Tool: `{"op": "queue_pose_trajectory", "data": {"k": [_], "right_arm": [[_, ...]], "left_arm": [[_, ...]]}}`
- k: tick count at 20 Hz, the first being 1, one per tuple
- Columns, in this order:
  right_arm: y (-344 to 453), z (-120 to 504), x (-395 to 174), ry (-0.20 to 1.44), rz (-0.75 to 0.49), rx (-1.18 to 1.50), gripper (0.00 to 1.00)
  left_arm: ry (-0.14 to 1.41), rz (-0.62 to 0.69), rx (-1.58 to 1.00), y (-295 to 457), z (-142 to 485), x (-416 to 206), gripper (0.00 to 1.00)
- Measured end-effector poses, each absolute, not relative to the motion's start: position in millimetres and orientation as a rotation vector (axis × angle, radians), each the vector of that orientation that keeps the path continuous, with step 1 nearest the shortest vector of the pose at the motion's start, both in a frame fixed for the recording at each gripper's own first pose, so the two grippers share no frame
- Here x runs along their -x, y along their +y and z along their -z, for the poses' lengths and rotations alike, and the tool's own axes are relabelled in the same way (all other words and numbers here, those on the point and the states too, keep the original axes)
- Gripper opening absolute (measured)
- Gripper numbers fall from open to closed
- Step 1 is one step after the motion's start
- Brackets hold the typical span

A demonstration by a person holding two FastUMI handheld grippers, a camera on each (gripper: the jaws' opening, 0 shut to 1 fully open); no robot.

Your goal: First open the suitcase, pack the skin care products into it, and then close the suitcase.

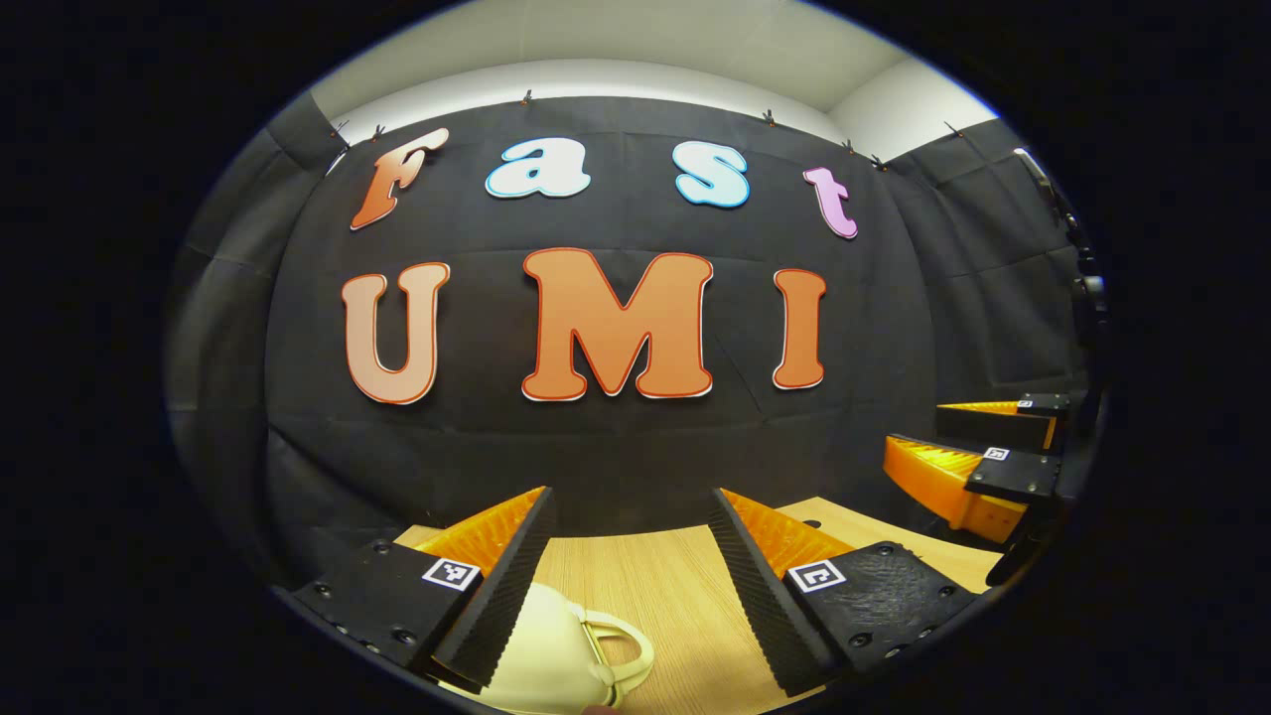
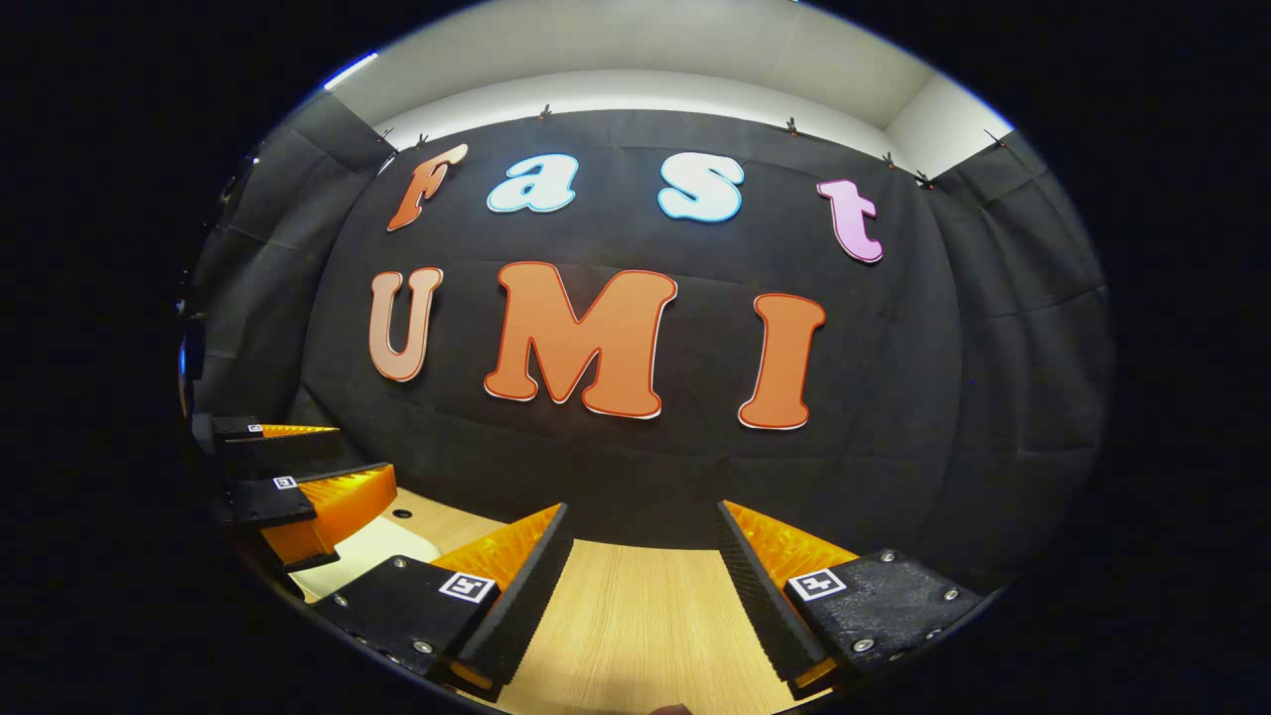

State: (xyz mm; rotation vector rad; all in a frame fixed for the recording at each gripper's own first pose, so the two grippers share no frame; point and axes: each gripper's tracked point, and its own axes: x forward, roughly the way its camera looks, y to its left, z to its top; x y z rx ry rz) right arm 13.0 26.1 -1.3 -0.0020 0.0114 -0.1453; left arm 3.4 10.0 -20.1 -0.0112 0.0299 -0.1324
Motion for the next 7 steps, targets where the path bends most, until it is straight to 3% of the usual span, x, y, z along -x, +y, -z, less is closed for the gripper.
{"op": "queue_pose_trajectory", "data": {"k": [7], "right_arm": [[-4.3, 2.1, 10.4, -0.001, 0.132, 0.007, 0.92]], "left_arm": [[0.047, 0.128, -0.017, -16.7, 25.2, -4.2, 0.95]]}}
